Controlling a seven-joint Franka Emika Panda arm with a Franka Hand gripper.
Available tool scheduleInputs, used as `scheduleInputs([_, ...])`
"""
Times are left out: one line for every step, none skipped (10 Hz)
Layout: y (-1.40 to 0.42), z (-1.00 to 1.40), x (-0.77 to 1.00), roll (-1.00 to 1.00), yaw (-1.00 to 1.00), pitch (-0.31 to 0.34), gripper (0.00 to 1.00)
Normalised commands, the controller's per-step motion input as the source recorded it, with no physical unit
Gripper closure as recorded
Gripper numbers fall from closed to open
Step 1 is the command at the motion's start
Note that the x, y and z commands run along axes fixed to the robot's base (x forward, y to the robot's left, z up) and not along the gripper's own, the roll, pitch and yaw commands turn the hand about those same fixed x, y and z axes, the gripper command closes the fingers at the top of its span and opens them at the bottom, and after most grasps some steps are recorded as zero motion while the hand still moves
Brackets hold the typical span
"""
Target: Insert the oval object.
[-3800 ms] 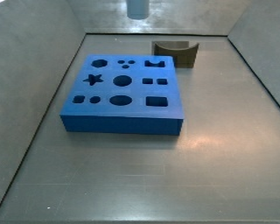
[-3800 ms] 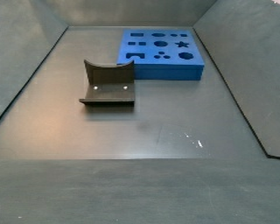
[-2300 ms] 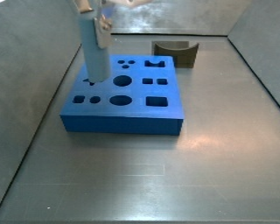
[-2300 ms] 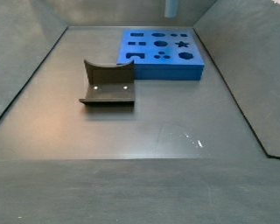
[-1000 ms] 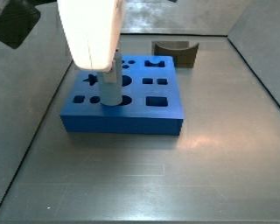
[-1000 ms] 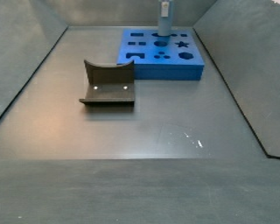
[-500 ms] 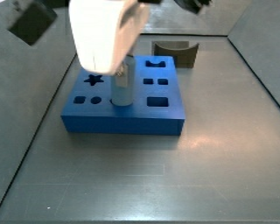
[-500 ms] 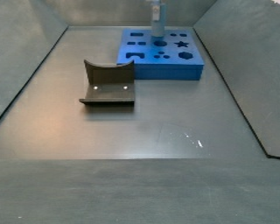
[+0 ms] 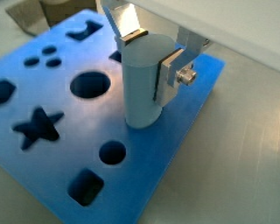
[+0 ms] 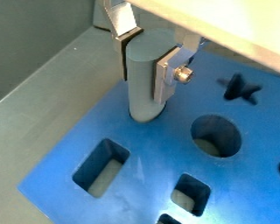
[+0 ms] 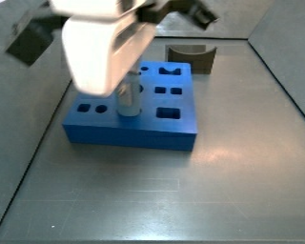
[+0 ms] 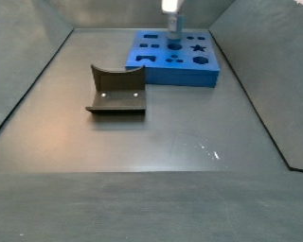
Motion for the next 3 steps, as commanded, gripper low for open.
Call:
scheduleInputs([0.00,-0.15,0.00,0.00,0.00,-0.043,1.00])
scheduleInputs([-0.01,-0.08,0.00,0.00,0.00,0.000,1.00])
scheduleInputs([0.00,-0.05,0.00,0.00,0.00,0.000,1.00])
